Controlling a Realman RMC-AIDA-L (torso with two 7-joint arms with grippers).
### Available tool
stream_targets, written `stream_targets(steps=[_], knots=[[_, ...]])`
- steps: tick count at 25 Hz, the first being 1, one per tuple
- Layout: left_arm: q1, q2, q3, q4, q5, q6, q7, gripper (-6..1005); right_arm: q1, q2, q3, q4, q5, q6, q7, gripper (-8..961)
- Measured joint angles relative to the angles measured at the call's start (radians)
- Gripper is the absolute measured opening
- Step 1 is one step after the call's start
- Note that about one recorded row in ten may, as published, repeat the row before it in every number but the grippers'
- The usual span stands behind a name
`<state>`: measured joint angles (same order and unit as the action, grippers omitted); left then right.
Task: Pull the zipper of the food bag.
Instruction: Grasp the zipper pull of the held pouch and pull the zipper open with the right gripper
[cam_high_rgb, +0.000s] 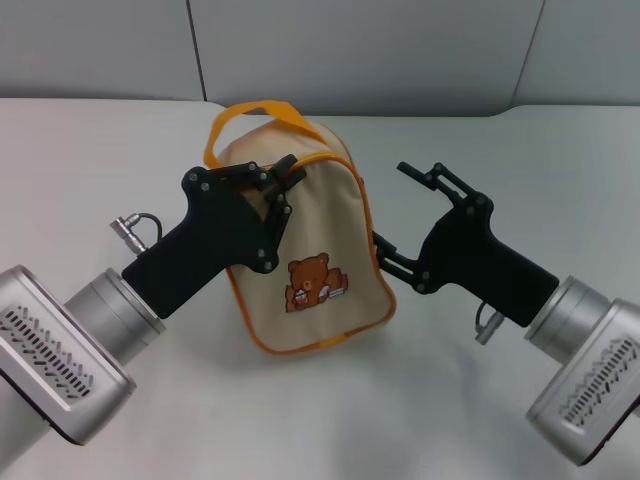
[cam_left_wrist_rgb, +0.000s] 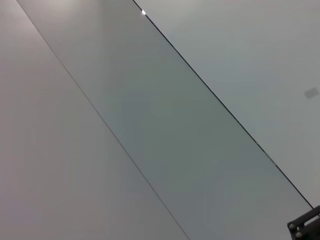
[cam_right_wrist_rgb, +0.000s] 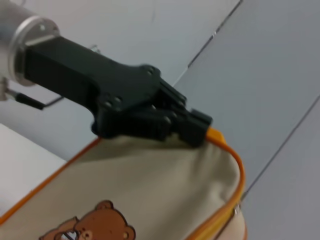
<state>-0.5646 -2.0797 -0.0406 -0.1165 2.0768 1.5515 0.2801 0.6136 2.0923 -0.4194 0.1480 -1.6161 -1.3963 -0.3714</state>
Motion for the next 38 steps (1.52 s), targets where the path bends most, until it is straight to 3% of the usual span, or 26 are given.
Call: stream_targets(steps=[6,12,20,30,38], knots=[[-0.004,0.0,0.003,-0.002,0.0,-0.003,0.0,55,-0.001,0.0,0.013,0.019,0.006,-0.044,-0.009,745],[-0.005,0.0,0.004,-0.006,0.003,-0.002,0.001,56,0.007,0.0,0.089,0.044,0.001,-0.043,-0.009,703],[-0.006,0.0,0.006,-0.006,0.005,-0.002,0.001,51,0.016,0.0,0.08,0.047,-0.005,-0.028,-0.01,647],[-0.01,0.0,0.007,-0.007,0.005,-0.003,0.005,48,0.032,0.0,0.08,0.048,-0.054,0.006,-0.011,332],[-0.015,0.0,0.002,-0.005,0.005,-0.004,0.008,48,-0.01,0.0,0.089,0.052,-0.056,0.006,-0.011,40]])
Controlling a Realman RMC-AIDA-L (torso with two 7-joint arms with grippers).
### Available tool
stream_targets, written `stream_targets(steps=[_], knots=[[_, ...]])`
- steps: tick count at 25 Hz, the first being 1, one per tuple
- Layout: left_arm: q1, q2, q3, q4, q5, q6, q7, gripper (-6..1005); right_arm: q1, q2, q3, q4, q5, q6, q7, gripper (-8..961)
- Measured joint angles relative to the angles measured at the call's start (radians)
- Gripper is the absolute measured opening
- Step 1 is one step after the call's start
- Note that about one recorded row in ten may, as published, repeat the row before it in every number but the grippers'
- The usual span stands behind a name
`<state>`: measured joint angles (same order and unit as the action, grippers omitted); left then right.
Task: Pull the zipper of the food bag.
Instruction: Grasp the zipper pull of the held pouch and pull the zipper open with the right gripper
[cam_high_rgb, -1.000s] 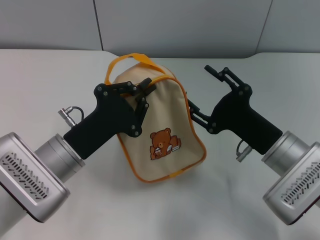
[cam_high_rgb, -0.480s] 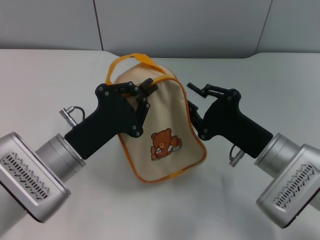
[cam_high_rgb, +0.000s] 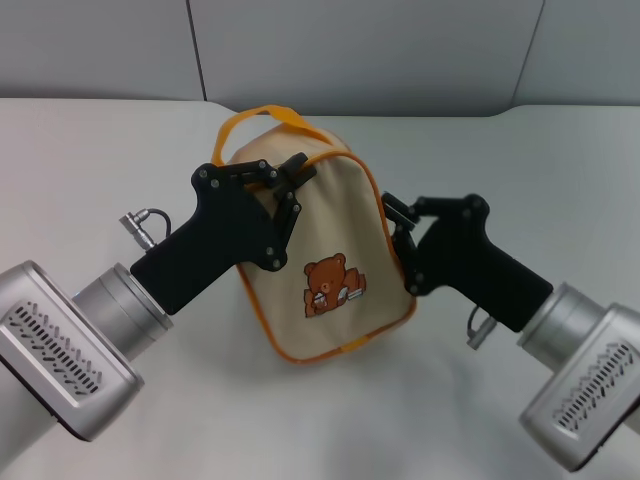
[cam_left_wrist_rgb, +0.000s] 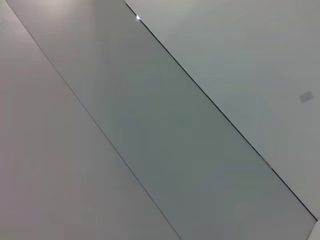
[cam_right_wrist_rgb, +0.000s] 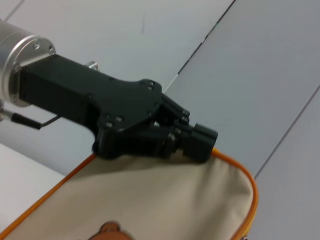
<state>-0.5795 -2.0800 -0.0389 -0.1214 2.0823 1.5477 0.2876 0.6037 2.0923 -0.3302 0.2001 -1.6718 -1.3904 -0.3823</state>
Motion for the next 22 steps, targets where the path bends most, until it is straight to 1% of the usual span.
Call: stream_targets(steps=[1,3,4,5,8,9,10,13,14,16,17,18,19,20,22], knots=[[-0.001,0.0,-0.001,0.0,0.0,0.0,0.0,48,-0.011,0.0,-0.001,0.001,0.0,-0.001,0.0,1],[-0.003,0.0,-0.003,0.0,0.0,-0.001,0.0,48,-0.036,0.0,-0.005,0.002,0.0,-0.002,0.0,0],[-0.005,0.0,-0.003,0.001,0.0,-0.001,0.0,48,-0.064,0.0,-0.009,0.003,0.0,-0.005,-0.004,-1],[-0.005,0.0,-0.003,0.001,0.0,-0.001,0.0,48,-0.064,0.0,-0.009,0.003,0.0,-0.005,-0.004,-1],[-0.01,0.0,-0.004,0.005,-0.007,-0.003,0.001,49,-0.122,0.0,-0.008,0.002,0.0,-0.002,-0.015,-3],[-0.012,0.0,-0.006,0.005,-0.008,-0.004,0.001,49,-0.16,0.0,-0.007,0.0,0.0,0.001,-0.017,-4],[-0.012,0.0,-0.006,0.005,-0.008,-0.004,0.001,49,-0.16,0.0,-0.007,0.0,0.0,0.001,-0.017,-5],[-0.017,0.0,-0.016,0.005,-0.008,-0.005,0.001,49,-0.214,-0.001,-0.008,-0.009,0.0,0.002,-0.018,-3],[-0.019,0.0,-0.02,0.005,-0.008,-0.005,0.001,49,-0.245,-0.001,-0.001,-0.019,0.002,-0.006,-0.019,0],[-0.02,0.0,-0.019,0.004,-0.008,-0.005,0.0,49,-0.255,-0.001,0.012,-0.022,0.006,-0.017,-0.018,5],[-0.02,0.0,-0.02,0.004,-0.008,-0.005,-0.002,49,-0.268,-0.001,0.043,-0.024,0.011,-0.048,-0.014,7],[-0.02,0.0,-0.02,0.004,-0.008,-0.005,-0.002,49,-0.268,-0.001,0.043,-0.024,0.011,-0.048,-0.014,9],[-0.02,0.0,-0.019,0.002,-0.006,-0.009,-0.004,49,-0.271,-0.002,0.081,-0.022,0.012,-0.078,-0.013,11],[-0.02,0.0,-0.019,0.002,-0.006,-0.009,-0.004,49,-0.271,-0.002,0.081,-0.022,0.012,-0.078,-0.013,14],[-0.018,0.0,-0.018,-0.004,-0.004,-0.01,-0.002,49,-0.268,-0.002,0.121,-0.02,0.012,-0.094,-0.014,18]])
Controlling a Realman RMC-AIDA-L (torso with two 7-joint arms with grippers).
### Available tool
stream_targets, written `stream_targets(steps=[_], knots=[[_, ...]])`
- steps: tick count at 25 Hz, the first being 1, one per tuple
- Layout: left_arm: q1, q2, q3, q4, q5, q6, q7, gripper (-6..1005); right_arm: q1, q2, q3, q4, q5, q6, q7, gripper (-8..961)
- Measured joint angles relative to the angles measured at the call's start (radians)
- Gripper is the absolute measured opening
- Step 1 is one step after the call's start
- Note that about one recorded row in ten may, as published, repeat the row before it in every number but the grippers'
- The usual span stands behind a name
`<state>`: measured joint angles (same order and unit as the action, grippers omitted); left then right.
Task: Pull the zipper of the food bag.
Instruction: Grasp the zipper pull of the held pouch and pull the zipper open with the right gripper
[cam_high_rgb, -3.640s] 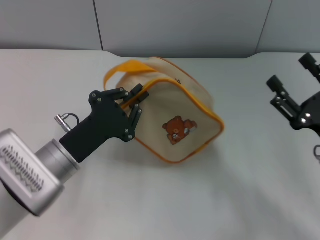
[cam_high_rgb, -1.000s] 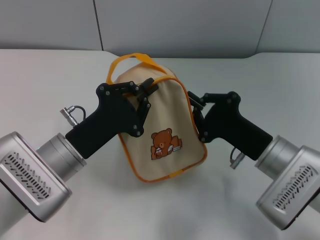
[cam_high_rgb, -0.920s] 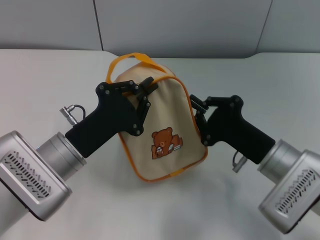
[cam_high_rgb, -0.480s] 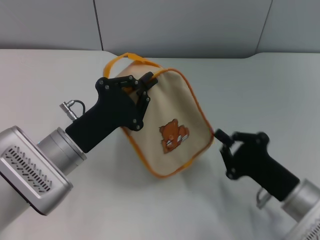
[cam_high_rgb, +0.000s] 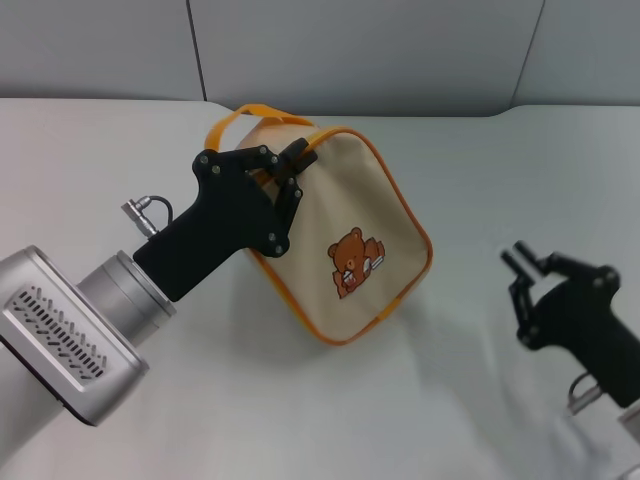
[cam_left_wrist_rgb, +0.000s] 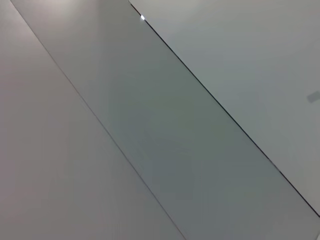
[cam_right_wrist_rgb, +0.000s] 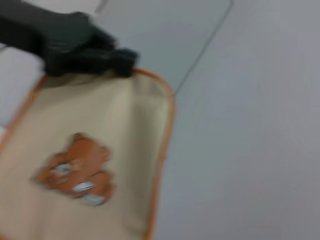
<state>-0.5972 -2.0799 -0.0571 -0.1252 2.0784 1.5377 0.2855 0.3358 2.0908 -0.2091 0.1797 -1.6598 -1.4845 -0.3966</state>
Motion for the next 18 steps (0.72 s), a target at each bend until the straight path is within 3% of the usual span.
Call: stream_targets(steps=[4,6,12,18], knots=[[0.006,0.0,0.005,-0.002,0.001,0.004,0.002,49,0.023,0.0,0.126,-0.005,0.001,-0.002,0.007,27],[0.007,0.0,0.007,0.0,0.001,0.005,0.003,49,0.048,-0.002,0.155,-0.015,0.001,0.016,0.018,102],[0.009,0.0,0.009,-0.003,0.003,0.008,0.003,46,0.142,0.0,0.13,-0.011,-0.04,0.125,0.007,341],[0.013,0.0,0.01,-0.005,0.003,0.011,0.003,46,0.149,0.001,0.102,0.006,-0.196,0.144,0.004,547]])
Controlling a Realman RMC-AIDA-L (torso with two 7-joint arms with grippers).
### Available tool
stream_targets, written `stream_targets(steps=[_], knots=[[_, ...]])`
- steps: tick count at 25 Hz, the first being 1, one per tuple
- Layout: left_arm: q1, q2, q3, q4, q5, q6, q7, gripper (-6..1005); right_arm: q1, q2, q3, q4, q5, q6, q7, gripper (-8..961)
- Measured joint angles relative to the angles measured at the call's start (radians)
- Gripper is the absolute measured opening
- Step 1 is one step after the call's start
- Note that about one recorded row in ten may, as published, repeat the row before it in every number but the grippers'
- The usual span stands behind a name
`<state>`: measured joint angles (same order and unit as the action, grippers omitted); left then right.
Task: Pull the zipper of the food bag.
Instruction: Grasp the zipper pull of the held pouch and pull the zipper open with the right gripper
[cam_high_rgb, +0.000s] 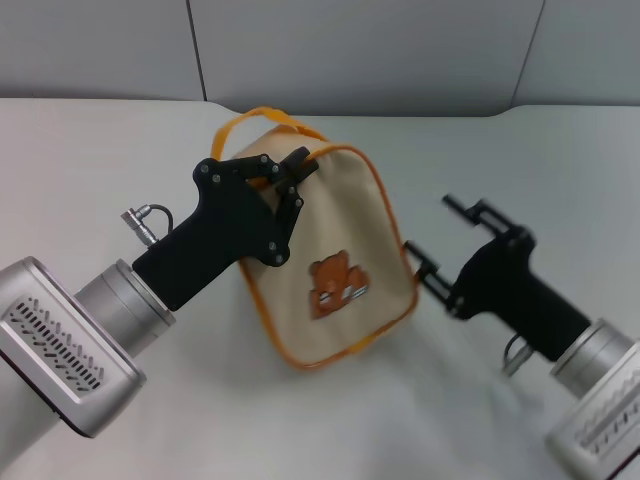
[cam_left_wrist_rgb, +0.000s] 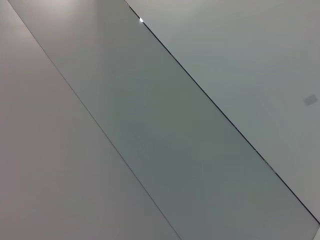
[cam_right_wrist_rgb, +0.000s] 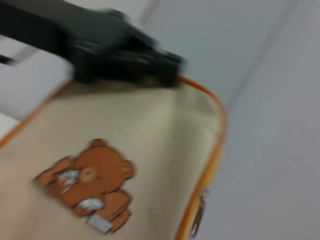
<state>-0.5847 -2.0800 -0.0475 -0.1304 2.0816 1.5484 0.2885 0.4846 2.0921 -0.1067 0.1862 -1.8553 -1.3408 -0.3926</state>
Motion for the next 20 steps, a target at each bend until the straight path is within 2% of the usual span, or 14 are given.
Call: stream_targets(steps=[2,9,20], knots=[[0.0,0.0,0.0,0.0,0.0,0.0,0.0,46,-0.005,0.0,0.0,0.001,-0.039,0.0,-0.001,608],[0.002,-0.001,0.0,-0.009,0.0,0.001,0.0,46,-0.012,0.0,-0.001,0.072,-0.053,-0.006,-0.136,607],[0.005,-0.002,0.0,-0.015,0.0,0.001,0.0,46,-0.008,0.0,0.01,0.116,-0.054,-0.028,-0.155,547]])
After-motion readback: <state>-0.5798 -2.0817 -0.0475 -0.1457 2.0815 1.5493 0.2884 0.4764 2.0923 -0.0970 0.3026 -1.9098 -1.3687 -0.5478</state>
